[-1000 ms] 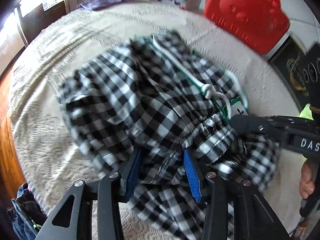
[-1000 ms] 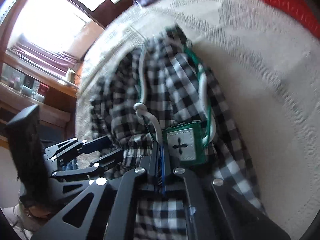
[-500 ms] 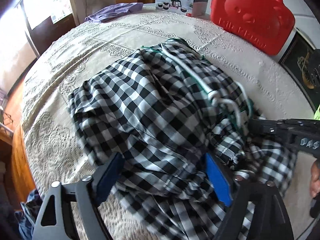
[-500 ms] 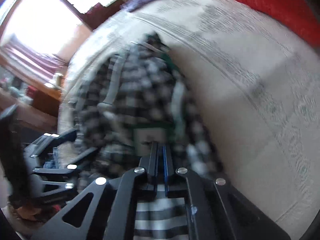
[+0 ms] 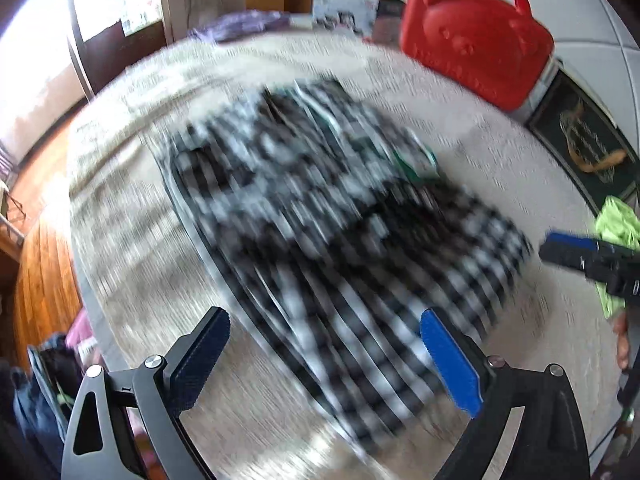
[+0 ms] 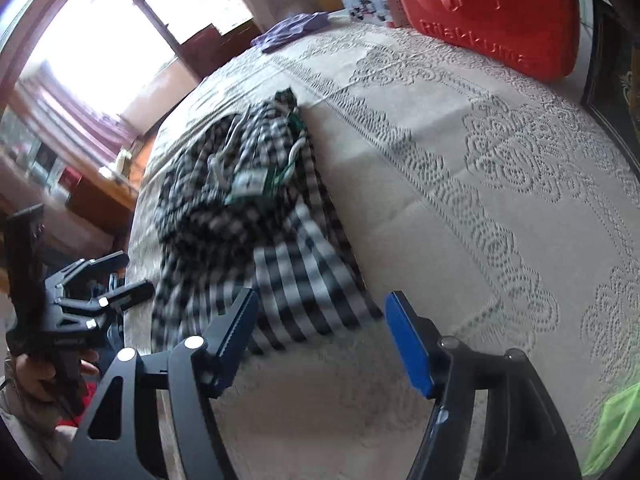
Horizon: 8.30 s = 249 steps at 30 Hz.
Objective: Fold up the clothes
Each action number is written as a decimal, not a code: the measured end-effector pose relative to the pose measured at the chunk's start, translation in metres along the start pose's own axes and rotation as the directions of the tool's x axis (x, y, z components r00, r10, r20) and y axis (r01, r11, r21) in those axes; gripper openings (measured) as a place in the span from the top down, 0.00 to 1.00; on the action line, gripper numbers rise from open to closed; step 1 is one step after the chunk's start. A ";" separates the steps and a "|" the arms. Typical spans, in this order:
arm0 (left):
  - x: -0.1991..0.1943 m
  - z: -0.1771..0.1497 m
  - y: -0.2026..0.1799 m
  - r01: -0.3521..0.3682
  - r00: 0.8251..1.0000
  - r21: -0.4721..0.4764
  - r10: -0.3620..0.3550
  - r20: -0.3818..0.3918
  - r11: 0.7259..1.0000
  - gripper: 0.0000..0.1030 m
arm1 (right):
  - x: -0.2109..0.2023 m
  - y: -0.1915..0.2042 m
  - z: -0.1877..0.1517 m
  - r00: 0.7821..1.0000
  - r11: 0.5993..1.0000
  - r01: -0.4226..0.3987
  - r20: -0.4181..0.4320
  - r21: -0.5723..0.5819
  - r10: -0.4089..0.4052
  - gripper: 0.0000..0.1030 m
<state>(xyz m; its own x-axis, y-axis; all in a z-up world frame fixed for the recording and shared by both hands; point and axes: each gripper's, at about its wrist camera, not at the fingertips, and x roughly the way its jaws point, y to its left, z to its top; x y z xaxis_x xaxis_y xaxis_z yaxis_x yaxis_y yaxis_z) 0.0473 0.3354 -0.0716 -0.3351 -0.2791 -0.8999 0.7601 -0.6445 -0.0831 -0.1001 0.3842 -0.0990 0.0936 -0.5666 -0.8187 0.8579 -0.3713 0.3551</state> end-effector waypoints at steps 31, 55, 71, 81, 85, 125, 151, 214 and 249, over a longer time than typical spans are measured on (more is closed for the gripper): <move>0.037 -0.050 -0.046 -0.099 0.993 -0.021 0.097 -0.065 0.995 0.17 | 0.053 0.015 -0.013 0.995 0.915 -0.022 -0.096 -0.402 -0.018 0.44; -0.032 0.153 0.103 -0.056 0.975 0.015 0.051 0.217 0.998 0.79 | 0.036 0.127 0.196 0.965 0.926 -0.114 0.183 -0.359 0.190 0.94; 0.099 0.196 0.186 -0.127 0.992 -0.046 0.127 -0.003 0.991 0.33 | 0.196 0.088 0.258 0.999 0.992 -0.042 -0.016 -0.122 0.041 0.78; 0.024 0.168 0.162 0.001 0.995 -0.164 0.016 0.100 0.986 0.23 | 0.076 0.100 0.215 0.985 0.993 -0.017 0.170 -0.115 0.037 0.22; 0.048 0.147 0.139 0.009 0.999 -0.129 -0.004 0.035 0.992 0.62 | 0.091 0.107 0.200 0.990 0.993 -0.043 0.126 -0.107 0.056 0.91; 0.053 0.138 0.176 -0.057 0.998 -0.127 0.059 0.015 0.990 0.03 | 0.135 0.102 0.206 0.999 0.997 0.003 0.048 0.083 -0.007 0.70; 0.113 0.130 0.170 0.023 0.999 -0.204 -0.031 -0.036 0.979 0.10 | 0.169 0.081 0.202 0.993 0.988 0.058 -0.114 0.144 -0.041 0.09; 0.104 0.227 0.141 0.278 0.960 0.318 -0.254 -0.116 0.906 0.86 | 0.112 0.128 0.163 0.974 0.894 0.146 0.096 0.423 -0.204 0.83; 0.033 0.315 0.236 0.295 0.943 0.289 -0.327 0.067 0.911 0.87 | 0.127 0.227 0.265 0.945 0.953 0.124 0.261 0.277 -0.198 0.78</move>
<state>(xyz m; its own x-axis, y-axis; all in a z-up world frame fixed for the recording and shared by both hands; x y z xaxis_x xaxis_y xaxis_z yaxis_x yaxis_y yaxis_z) 0.0404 -0.0498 0.0138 -0.6016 -0.1002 -0.7925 0.4323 -0.8751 -0.2176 -0.0275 0.0332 -0.0025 -0.2136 -0.6536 -0.7261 0.6892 -0.6276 0.3622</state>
